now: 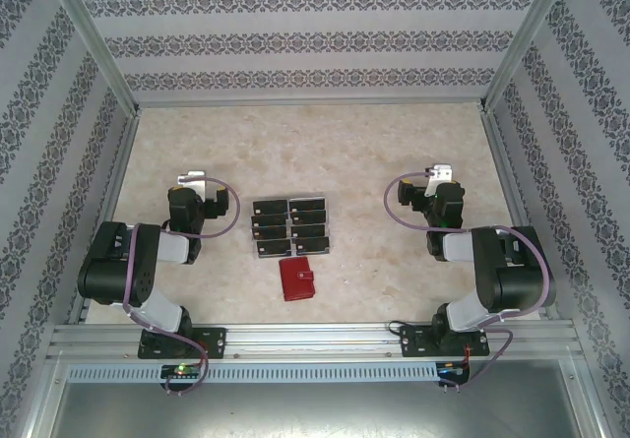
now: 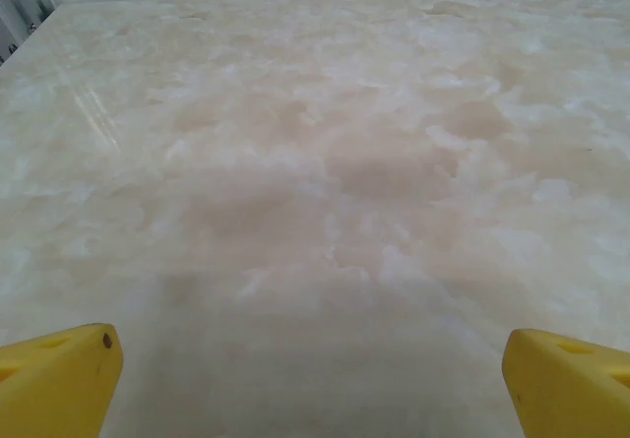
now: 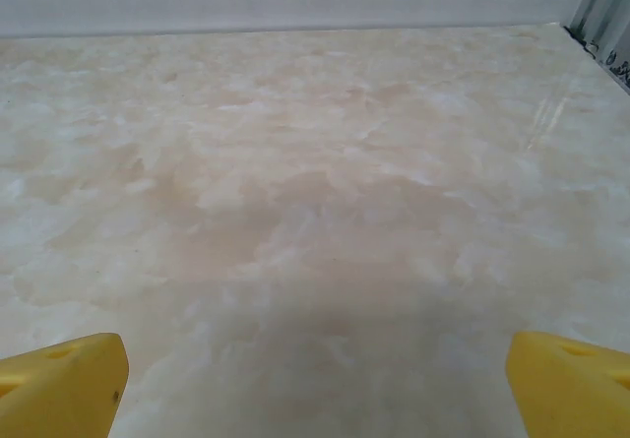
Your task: Put the credit cards into the card holder
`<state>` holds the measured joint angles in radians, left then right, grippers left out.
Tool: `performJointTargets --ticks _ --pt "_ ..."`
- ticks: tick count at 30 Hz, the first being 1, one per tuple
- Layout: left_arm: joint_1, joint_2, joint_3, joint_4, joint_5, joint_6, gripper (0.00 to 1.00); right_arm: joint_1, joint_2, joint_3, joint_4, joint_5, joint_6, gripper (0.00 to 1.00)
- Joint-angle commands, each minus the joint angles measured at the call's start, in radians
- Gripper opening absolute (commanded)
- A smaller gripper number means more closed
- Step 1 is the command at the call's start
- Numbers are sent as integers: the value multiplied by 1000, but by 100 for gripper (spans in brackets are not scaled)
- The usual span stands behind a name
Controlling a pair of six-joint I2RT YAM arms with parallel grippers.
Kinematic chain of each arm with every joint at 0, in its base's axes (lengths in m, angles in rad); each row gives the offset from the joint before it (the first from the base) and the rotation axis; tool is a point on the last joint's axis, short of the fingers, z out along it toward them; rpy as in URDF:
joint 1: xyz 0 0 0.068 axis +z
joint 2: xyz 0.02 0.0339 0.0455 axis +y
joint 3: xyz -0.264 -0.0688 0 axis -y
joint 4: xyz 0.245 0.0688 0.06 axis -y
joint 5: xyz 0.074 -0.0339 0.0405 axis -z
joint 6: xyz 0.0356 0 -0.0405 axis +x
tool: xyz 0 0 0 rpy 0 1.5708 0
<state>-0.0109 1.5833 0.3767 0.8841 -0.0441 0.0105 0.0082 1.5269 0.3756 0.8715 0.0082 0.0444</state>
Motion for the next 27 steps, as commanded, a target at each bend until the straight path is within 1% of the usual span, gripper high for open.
performJointTargets --ticks 1,27 --pt "12 1 9 52 15 -22 100 -8 -16 14 11 -27 -14 98" --pt "13 1 11 48 19 -24 100 -12 -15 16 10 -33 -10 98"
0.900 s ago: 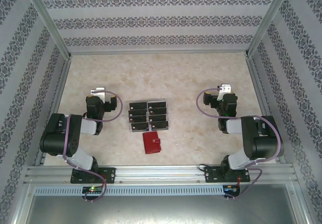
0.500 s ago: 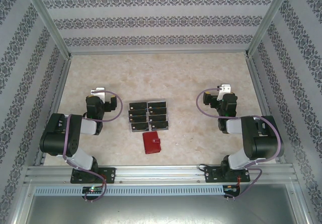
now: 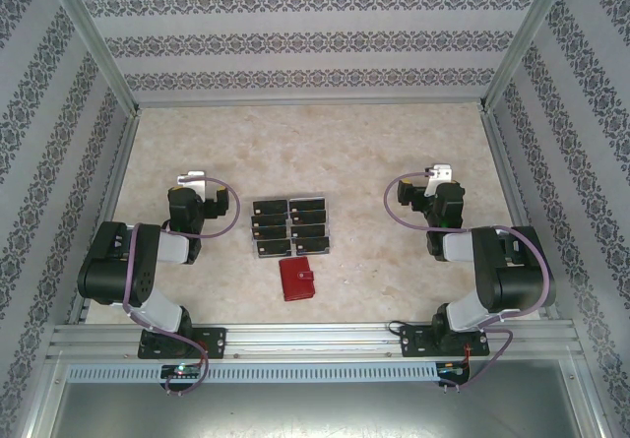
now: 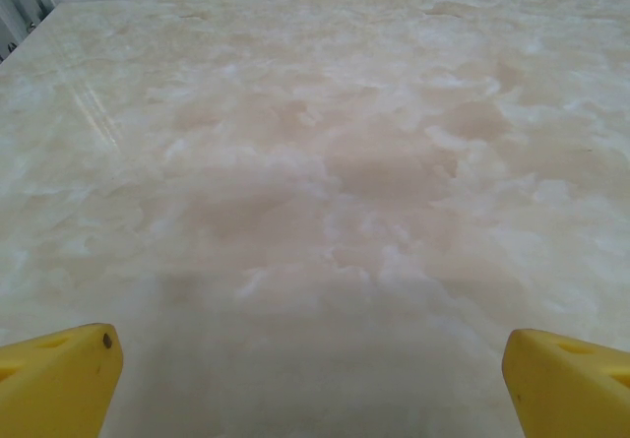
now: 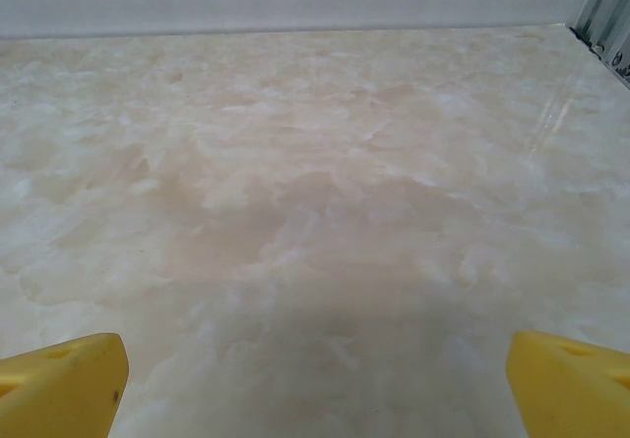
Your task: Put the credit cards into the card holder
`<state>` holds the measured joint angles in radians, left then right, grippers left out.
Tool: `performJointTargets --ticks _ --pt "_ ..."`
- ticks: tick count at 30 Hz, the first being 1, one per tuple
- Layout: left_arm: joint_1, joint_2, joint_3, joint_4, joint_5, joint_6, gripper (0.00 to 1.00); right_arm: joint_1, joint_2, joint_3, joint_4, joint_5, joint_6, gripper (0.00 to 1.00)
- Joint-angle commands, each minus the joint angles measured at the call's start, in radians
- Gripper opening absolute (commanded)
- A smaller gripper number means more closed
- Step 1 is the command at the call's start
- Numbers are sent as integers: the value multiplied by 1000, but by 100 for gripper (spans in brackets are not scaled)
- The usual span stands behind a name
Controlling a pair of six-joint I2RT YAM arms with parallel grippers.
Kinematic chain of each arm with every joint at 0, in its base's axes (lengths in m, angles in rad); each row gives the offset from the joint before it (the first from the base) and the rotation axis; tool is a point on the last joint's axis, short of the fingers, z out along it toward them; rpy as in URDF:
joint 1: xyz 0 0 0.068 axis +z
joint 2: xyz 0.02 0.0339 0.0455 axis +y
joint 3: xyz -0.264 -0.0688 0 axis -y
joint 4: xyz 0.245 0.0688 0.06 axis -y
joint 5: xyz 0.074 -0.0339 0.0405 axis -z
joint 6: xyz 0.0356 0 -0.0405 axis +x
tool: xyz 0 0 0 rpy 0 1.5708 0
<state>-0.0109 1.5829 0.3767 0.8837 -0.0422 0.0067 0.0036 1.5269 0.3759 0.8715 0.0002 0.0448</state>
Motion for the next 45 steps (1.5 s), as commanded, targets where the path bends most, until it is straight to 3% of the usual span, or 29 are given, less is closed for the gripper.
performJointTargets --ticks 1,4,7,11,13,16,18,23,29,35,39,45 --pt "14 1 8 53 26 -23 100 -8 -17 13 16 -26 -10 98" --pt "18 -42 -1 43 17 -29 100 -4 -54 -7 32 -25 -16 98" --pt "20 -137 -5 -37 -51 -52 100 9 -181 9 -117 37 -11 98" --pt "19 -293 2 -167 -151 -99 100 3 -324 118 -450 66 101 98" --pt "19 -393 46 -336 -183 -163 100 -3 -364 221 -673 31 206 98" --pt "19 -502 198 -690 -138 -285 100 -13 -407 321 -844 -34 375 98" --pt "19 -538 287 -883 -93 -386 100 -16 -442 328 -868 -129 450 98" --pt "14 -623 361 -1107 133 -554 100 34 -469 354 -987 -383 543 98" --pt "-38 -666 305 -1175 355 -653 100 285 -453 347 -1118 -329 600 94" --pt "-181 -695 192 -1101 346 -713 100 542 -384 316 -1068 -199 712 93" --pt "-226 -691 131 -1013 332 -754 100 635 -311 313 -1001 -164 761 94" --pt "-263 -613 103 -892 355 -779 100 690 -191 358 -951 -156 777 95"
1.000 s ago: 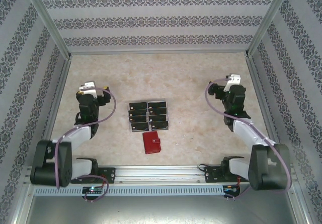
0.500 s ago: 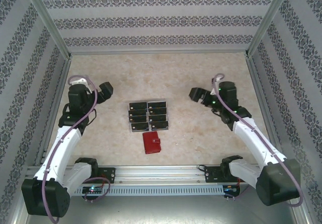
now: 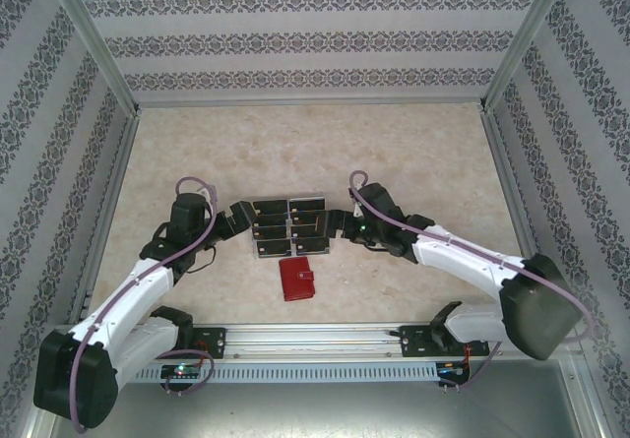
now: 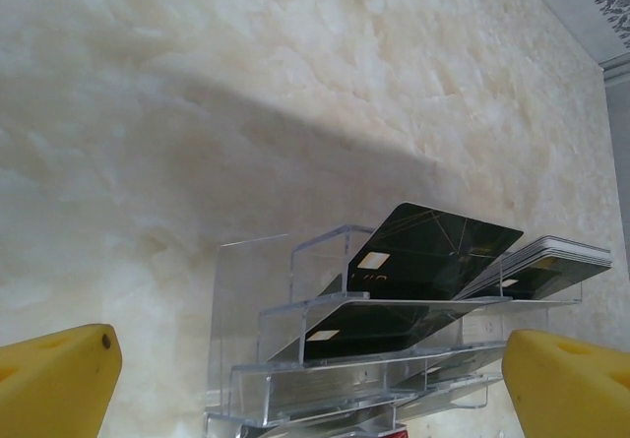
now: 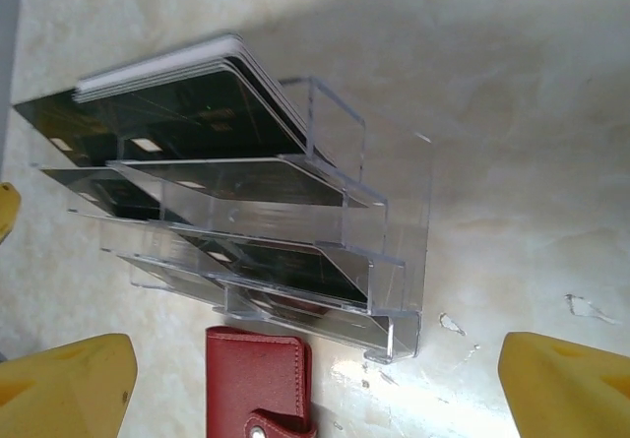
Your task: Put the credit cards into the card holder
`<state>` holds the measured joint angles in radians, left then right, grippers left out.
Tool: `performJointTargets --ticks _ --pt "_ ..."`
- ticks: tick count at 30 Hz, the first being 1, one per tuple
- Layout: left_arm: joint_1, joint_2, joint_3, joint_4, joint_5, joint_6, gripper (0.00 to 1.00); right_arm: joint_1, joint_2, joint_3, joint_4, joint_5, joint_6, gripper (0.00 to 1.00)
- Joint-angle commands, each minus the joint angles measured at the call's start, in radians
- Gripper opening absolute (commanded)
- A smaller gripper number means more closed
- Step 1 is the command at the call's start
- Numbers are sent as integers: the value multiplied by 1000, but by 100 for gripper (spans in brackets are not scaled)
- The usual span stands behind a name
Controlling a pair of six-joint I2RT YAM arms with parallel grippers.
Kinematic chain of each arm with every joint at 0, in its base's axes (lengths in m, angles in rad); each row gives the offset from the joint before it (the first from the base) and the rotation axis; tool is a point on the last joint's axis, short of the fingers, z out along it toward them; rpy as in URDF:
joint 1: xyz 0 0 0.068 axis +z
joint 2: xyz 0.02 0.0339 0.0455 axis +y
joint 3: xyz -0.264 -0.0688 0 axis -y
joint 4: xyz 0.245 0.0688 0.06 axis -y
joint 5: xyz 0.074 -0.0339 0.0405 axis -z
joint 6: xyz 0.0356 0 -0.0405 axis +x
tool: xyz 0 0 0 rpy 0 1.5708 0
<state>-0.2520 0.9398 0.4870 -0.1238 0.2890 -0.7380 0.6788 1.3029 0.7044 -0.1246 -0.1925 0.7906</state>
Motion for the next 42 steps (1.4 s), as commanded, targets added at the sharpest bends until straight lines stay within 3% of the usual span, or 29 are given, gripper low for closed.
performJointTargets --ticks 1,9,22,42 --pt "-28 45 -9 135 25 -39 100 16 47 36 51 39 33 95" --pt "-93 204 17 291 30 -73 100 17 123 81 123 52 43 94" --pt "-179 340 86 363 -11 -84 100 -4 231 115 259 -23 115 93" --pt "-316 673 410 433 -16 -89 100 -167 207 96 336 -89 179 91"
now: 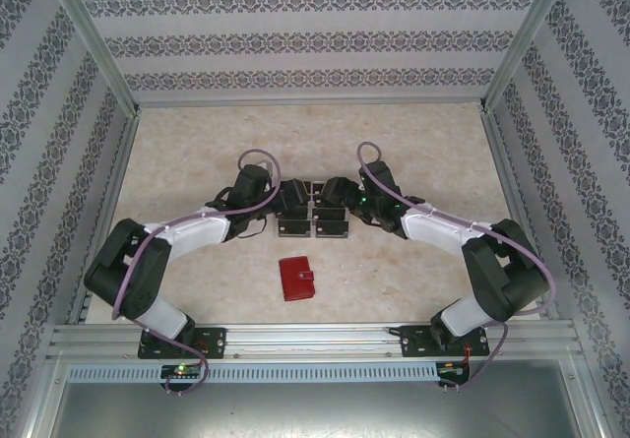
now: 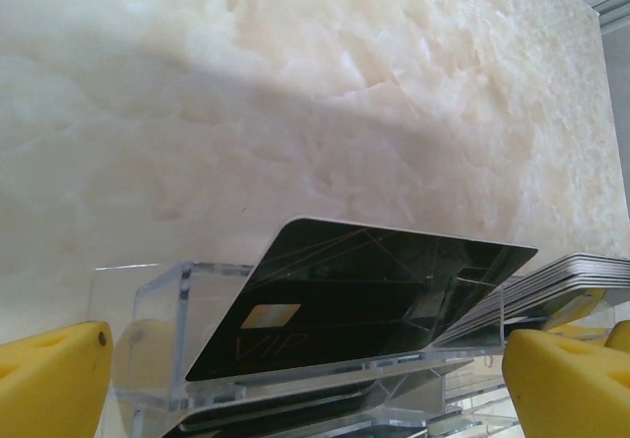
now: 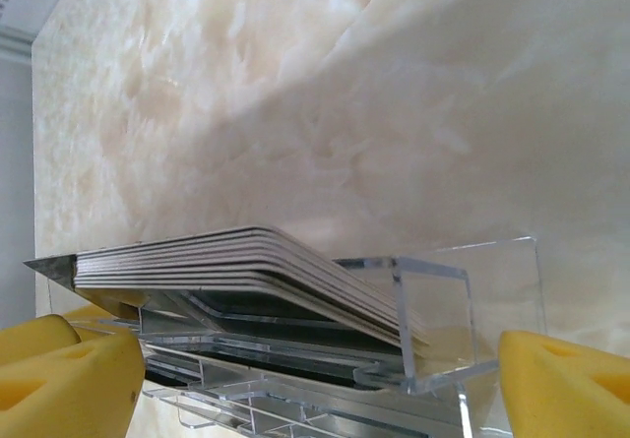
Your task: Put the credit cards into the card holder
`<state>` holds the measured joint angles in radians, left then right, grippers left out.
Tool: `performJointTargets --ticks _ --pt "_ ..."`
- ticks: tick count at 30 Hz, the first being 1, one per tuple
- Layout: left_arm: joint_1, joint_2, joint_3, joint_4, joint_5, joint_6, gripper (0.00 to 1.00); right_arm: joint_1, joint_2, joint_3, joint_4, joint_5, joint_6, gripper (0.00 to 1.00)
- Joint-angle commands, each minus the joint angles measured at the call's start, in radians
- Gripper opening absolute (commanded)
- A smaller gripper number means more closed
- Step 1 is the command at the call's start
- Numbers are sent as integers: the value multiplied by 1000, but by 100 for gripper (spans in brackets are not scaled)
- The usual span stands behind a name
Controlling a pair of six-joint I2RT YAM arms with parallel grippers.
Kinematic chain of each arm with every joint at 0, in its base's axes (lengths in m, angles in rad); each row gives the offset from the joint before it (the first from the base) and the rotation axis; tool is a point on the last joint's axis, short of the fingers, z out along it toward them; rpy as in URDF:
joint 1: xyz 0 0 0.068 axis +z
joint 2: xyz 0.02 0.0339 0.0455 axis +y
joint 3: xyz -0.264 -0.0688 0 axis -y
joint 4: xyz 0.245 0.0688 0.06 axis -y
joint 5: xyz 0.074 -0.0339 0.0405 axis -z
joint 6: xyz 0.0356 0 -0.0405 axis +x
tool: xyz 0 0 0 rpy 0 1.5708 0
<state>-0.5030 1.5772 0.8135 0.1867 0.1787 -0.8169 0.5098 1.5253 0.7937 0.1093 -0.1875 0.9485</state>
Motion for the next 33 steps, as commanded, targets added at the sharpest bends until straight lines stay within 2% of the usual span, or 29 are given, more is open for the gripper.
performJointTargets --ticks 1,13,25,33 --pt "-73 55 103 124 95 -10 100 -9 -15 6 100 -93 17 91" --pt "-151 339 424 106 118 -12 100 -179 12 18 114 -149 21 90" --pt "-194 544 723 34 135 -7 100 -370 54 57 118 -212 19 90" --pt "-199 624 832 6 129 -1 100 -395 42 38 127 -221 29 90"
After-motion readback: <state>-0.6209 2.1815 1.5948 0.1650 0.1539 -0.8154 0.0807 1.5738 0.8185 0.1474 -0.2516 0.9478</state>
